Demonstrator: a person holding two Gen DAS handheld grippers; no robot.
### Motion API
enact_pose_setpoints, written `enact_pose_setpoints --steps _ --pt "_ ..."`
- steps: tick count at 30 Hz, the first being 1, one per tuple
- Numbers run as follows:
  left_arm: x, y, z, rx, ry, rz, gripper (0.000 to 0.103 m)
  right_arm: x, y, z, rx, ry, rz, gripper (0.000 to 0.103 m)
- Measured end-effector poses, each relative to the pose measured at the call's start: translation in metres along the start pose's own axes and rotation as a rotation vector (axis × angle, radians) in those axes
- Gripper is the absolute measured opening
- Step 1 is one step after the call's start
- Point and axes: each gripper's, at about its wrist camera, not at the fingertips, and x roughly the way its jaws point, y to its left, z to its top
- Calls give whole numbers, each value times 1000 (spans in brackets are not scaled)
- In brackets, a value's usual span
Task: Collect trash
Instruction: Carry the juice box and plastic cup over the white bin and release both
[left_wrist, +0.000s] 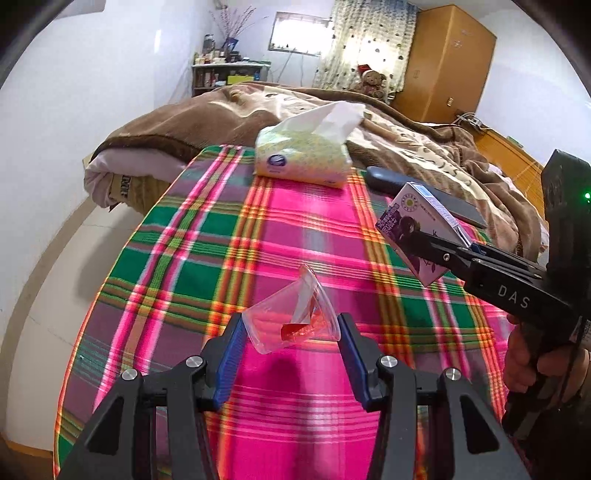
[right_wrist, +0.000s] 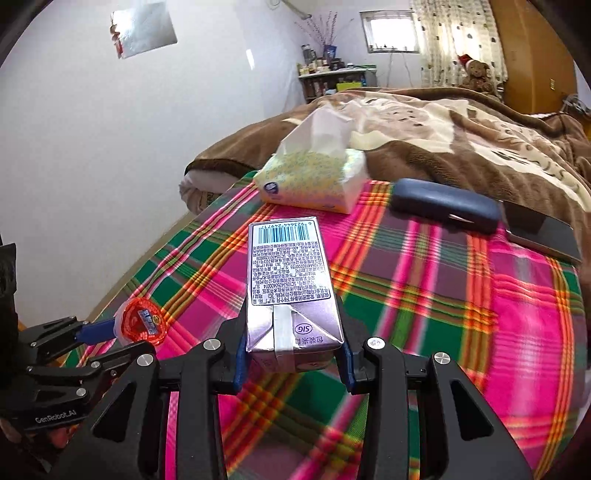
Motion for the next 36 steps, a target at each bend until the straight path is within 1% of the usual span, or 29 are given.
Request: enact_pose_setpoints --steps 10,17,24,29,36 --pt "-18 -68 3 92 -41 -70 50 -53 -38 -19 51 -60 -72 39" --pt "-21 -128 4 168 -58 -136 50 -95 -78 -33 109 -97 -138 39" --pt "-16 -186 3 234 -54 -200 50 -131 -117 -51 177 -131 -220 39" --pt "-12 -225 3 279 -50 -246 50 -153 -140 -63 198 -142 -296 39" --pt "-1 -286 4 338 -21 -323 50 -185 -180 -81 287 -155 -390 39"
